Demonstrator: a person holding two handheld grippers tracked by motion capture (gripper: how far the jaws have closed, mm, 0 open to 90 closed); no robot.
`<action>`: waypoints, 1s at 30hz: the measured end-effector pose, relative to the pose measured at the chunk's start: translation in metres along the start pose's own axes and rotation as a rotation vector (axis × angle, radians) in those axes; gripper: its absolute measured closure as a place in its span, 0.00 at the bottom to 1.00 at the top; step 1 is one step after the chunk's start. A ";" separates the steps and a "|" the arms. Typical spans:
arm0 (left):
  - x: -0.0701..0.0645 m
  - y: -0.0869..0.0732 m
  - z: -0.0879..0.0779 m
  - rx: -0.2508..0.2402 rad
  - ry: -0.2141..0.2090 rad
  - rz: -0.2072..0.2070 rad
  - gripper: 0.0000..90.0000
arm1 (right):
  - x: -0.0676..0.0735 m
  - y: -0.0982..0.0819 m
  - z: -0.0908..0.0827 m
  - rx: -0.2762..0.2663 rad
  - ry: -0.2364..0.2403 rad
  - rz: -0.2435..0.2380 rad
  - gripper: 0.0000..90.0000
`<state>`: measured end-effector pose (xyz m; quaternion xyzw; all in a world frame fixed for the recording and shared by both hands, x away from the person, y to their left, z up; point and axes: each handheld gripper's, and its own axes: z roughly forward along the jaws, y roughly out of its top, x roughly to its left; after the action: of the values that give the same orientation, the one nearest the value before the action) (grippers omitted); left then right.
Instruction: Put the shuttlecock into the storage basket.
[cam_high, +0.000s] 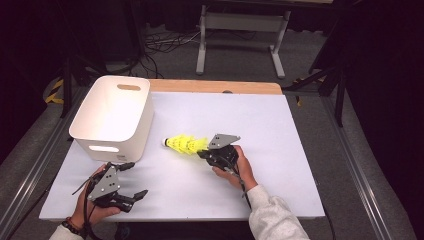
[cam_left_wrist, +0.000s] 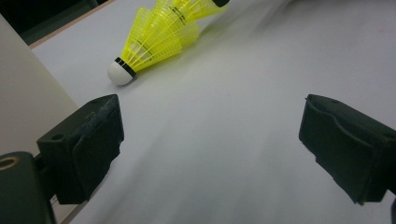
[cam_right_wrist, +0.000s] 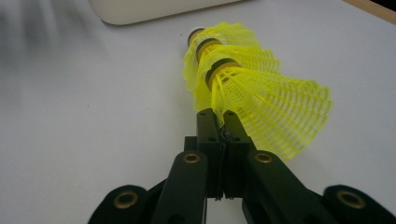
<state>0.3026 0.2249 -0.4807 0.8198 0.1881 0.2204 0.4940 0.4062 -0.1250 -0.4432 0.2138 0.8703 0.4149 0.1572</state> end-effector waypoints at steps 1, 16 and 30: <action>0.000 0.000 0.000 -0.001 0.000 -0.001 0.08 | 0.000 0.001 0.002 0.002 0.000 -0.002 0.99; 0.000 0.000 0.000 -0.001 -0.004 -0.002 0.08 | 0.002 0.008 0.022 0.000 -0.018 0.020 0.96; -0.001 0.000 0.000 -0.003 -0.008 -0.006 0.08 | 0.001 0.008 0.034 0.025 -0.023 0.033 0.90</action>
<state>0.3024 0.2243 -0.4811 0.8194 0.1884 0.2160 0.4964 0.4222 -0.0974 -0.4571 0.2348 0.8699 0.4041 0.1577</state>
